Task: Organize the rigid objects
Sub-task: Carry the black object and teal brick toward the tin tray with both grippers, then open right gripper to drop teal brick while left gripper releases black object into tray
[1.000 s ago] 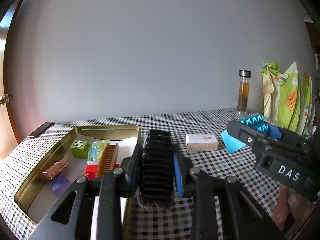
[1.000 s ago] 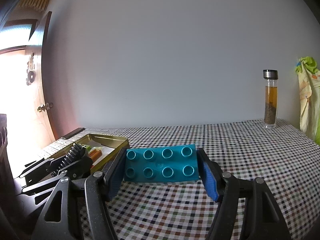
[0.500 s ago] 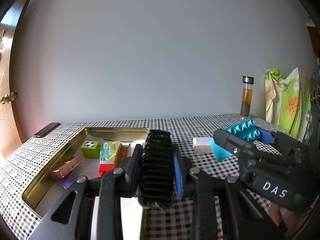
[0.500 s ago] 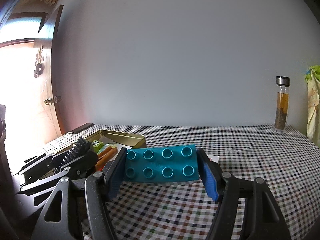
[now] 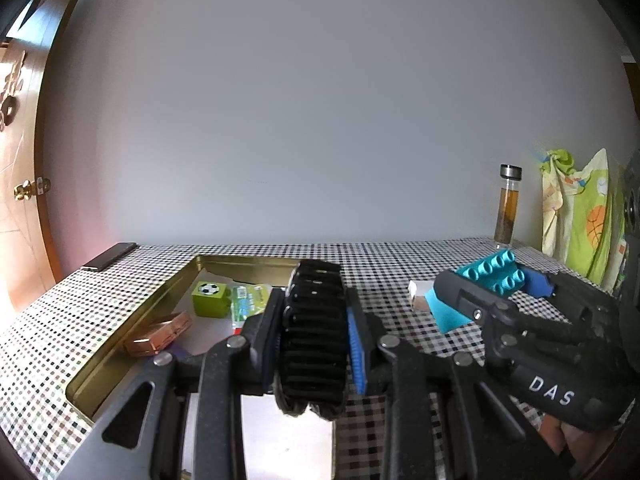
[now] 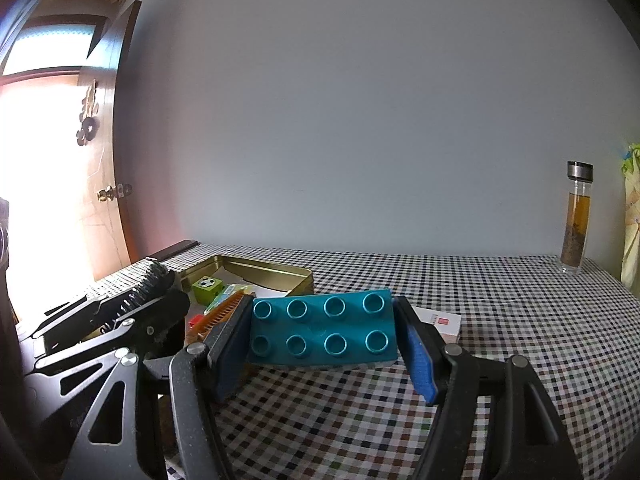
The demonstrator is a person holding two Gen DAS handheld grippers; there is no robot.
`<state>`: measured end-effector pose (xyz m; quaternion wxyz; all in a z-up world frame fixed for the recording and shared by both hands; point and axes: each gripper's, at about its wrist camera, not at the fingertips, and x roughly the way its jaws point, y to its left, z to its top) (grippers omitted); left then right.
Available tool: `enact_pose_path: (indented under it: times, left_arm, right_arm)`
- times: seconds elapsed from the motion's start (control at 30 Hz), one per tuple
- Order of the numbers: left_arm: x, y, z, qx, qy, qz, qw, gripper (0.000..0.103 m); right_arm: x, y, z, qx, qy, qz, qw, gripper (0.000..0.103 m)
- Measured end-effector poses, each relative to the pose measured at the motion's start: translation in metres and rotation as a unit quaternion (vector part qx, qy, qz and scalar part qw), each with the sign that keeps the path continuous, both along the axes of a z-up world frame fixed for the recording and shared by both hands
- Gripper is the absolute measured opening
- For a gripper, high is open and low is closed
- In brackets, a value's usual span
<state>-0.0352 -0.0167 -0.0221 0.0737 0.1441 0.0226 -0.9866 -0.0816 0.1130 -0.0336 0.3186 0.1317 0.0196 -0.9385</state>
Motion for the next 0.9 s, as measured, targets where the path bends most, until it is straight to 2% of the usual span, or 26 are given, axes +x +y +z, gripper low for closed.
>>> enact_pose_path:
  times: [0.4,0.73,0.9]
  left_arm:
    - [0.004,-0.020,-0.001,0.005,0.000,0.019,0.9998,0.027]
    - [0.003,-0.058,0.002,0.010,-0.027,0.064,0.9975,0.027]
    - [-0.001,-0.076,0.004,0.013,-0.046,0.087,0.9951,0.027]
  right_arm:
    - [0.003,-0.020,-0.001,0.005,-0.003,0.030,1.000,0.069]
    - [-0.007,-0.048,-0.003,0.003,-0.030,0.070,0.997,0.069]
    - [-0.007,-0.070,0.006,0.012,-0.032,0.096,0.995,0.069]
